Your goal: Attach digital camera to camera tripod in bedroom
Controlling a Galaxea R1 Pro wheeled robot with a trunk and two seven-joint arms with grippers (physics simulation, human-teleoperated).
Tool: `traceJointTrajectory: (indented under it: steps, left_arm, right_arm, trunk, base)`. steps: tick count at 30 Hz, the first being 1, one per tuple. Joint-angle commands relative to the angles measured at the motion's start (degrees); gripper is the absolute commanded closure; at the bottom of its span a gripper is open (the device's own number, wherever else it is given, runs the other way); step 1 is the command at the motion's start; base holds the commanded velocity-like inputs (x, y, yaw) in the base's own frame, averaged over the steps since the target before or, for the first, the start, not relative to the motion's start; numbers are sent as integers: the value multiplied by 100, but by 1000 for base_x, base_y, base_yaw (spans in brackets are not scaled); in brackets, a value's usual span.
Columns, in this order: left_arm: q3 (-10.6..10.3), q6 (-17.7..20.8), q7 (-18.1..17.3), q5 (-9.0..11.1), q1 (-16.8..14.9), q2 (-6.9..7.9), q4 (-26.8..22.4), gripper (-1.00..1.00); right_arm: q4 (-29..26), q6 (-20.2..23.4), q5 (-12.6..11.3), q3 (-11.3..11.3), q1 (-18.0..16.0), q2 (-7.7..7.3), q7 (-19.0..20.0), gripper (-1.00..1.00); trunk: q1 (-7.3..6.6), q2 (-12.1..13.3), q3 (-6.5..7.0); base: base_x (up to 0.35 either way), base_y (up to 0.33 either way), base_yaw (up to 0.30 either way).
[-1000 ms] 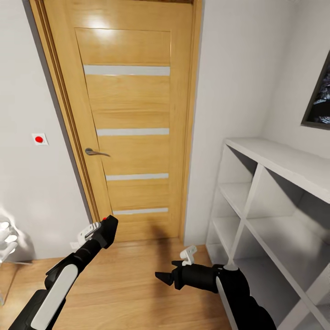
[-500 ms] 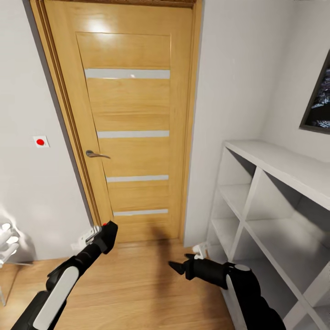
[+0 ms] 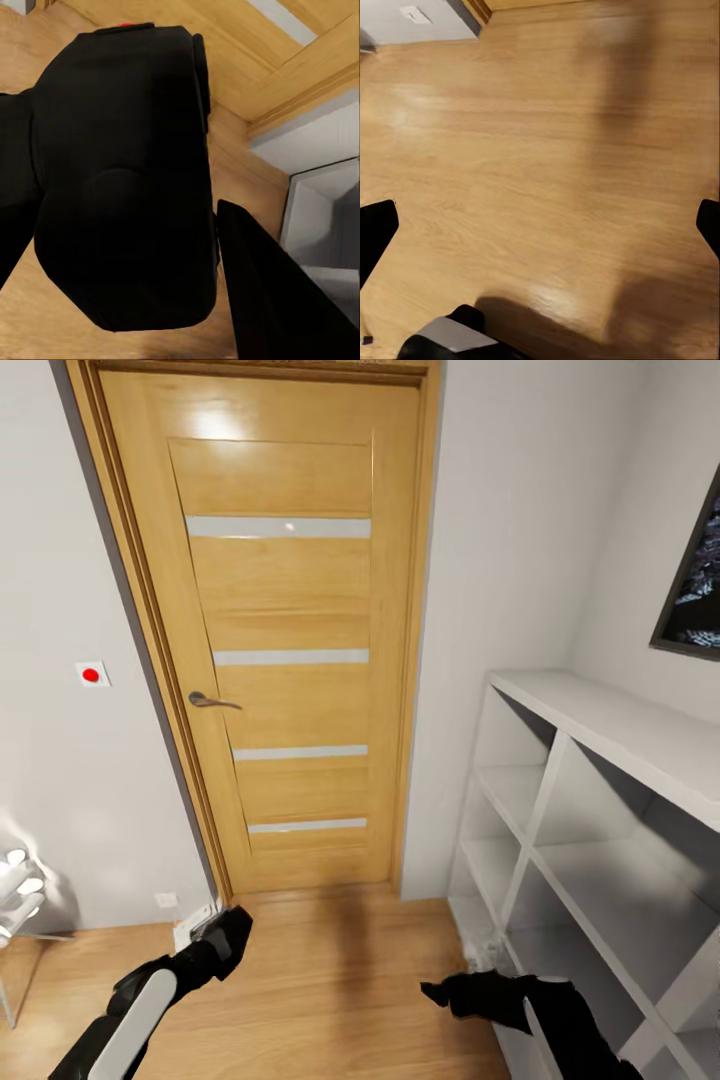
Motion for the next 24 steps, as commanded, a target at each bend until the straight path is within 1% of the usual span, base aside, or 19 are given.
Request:
traceJointTrajectory:
  steps: [1, 3, 4, 6, 7, 9, 10, 12, 13, 14, 15, 17, 18, 19, 20, 21, 22, 23, 24]
  left_arm:
    - [-17, 22, 41, 48, -6, 2, 280, 100]
    - [-17, 18, 38, 48, -6, -4, 581, 100]
    - [-18, 7, 26, 43, -6, -7, 893, 100]
    - [-18, -2, 13, 36, -6, -9, 1214, 100]
    - [-18, -13, -1, 29, -6, -14, 1525, 100]
    - [-20, -28, -9, 23, -6, -17, 1821, 100]
    - [-22, -52, -20, 18, -6, -22, 2100, 100]
    - [-24, -102, -28, 13, -6, -25, 2360, 100]
    - [-34, -233, -33, 10, -6, -27, 2688, 100]
    - [-45, -314, -35, 9, -6, -28, 2863, 100]
    - [-93, -449, -37, 7, -6, -29, 3176, 100]
    - [-186, -547, -39, 4, -6, -30, 3455, 100]
    - [-504, -683, -41, -1, -6, -31, 3930, 100]
    - [-602, -716, -41, -2, -6, -32, 4030, 100]
    - [-805, -795, -43, 1, -6, -37, 4224, 100]
    - [-1103, -964, -47, 2, -6, -75, 4509, 100]
    - [-1197, -1034, -48, 3, -6, -94, 4608, 100]
    - [-1374, -1190, -49, 3, -6, -143, 4815, 100]
    - [-1457, -1272, -49, 4, -6, -175, 4927, 100]
  right_arm:
    - [392, 6, 49, -37, -5, -69, 41, -100]
    - [753, -29, 48, -77, -5, -132, 34, -100]
    - [1067, -106, 48, -145, -5, -183, 28, -100]
    - [1320, -225, 53, -228, -5, -222, 25, -100]
    - [1518, -368, 56, -317, -5, -248, 28, -100]
    - [1676, -508, 55, -392, -5, -270, 31, -100]
    - [1822, -628, 55, -442, -5, -293, 33, -100]
    - [1981, -715, 54, -474, -5, -329, 35, -100]
    - [2245, -780, 57, -494, -5, -369, 31, -100]
    - [2397, -807, 60, -501, -5, -386, 28, -100]
    - [2665, -874, 64, -512, -3, -410, 25, -100]
    - [2890, -972, 66, -517, -4, -426, 23, -100]
    - [3285, -1251, 69, -513, -5, -446, 16, -100]
    - [3385, -1328, 69, -510, -5, -449, 10, -100]
    - [3595, -1481, 83, -503, -5, -455, -21, -100]
    - [3941, -1696, 135, -495, -5, -459, -109, -100]
    - [4063, -1765, 159, -491, -5, -459, -152, -100]
    - [4313, -1904, 212, -486, -5, -460, -251, -100]
    - [4441, -1975, 236, -485, -5, -460, -306, -100]
  trunk:
    - [-22, 35, 11]
    - [-66, 115, 47]
    - [-88, 155, 65]
    - [-132, 235, 101]
    - [-154, 275, 119]
    - [-198, 355, 155]
    - [-219, 396, 173]
    - [-263, 476, 208]
    - [-285, 516, 226]
    - [-307, 556, 244]
    - [-329, 596, 262]
    - [-373, 676, 298]
    - [-395, 716, 316]
    - [-417, 756, 334]
    - [-439, 797, 352]
    - [-461, 837, 370]
    - [-483, 877, 388]
    - [-505, 917, 406]
    - [-527, 957, 424]
  base:
    - [0, 0, 0]
    - [0, 0, 0]
    - [0, 0, 0]
    - [0, 0, 0]
    - [0, 0, 0]
    - [0, 0, 0]
    - [0, 0, 0]
    - [0, 0, 0]
    - [0, 0, 0]
    - [0, 0, 0]
    - [0, 0, 0]
    - [0, 0, 0]
    - [0, 0, 0]
    - [0, 0, 0]
    - [0, 0, 0]
    - [0, 0, 0]
    - [0, 0, 0]
    - [0, 0, 0]
    - [0, 0, 0]
